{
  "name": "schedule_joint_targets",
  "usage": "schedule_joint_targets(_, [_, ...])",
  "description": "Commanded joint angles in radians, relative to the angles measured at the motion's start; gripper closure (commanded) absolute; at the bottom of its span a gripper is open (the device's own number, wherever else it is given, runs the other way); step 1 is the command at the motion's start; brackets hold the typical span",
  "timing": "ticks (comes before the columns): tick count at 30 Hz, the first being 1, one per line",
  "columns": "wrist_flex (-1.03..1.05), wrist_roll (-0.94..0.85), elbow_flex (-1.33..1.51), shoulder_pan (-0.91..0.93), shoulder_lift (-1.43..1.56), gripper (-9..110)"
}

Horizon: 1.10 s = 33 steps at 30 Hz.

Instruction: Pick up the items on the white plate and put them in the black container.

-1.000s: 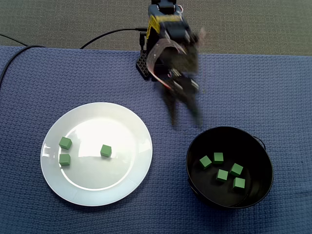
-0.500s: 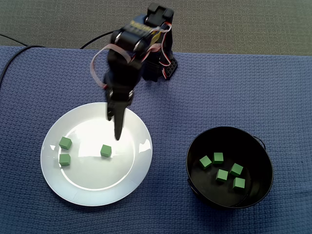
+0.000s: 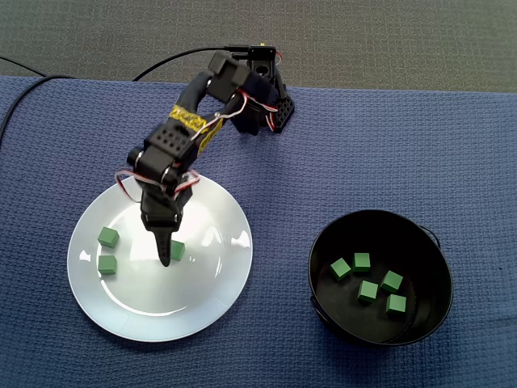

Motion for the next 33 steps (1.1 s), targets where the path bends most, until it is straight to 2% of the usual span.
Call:
schedule_joint_targets(1, [0.034,0.067,-0.049,-0.021,-0.002,61])
schedule_joint_targets(5, [0.034,0.109,-0.034,-0.035,-0.026,60])
schedule_joint_targets(23, [0.002,0.081,-0.206,-0.029,-0.256,63])
schedule_joint_targets(28, [-0.003,0.072,-0.210,-0.031,-0.285,72])
schedule_joint_targets(33, [-0.011,0.069,-0.215,-0.031,-0.287,88])
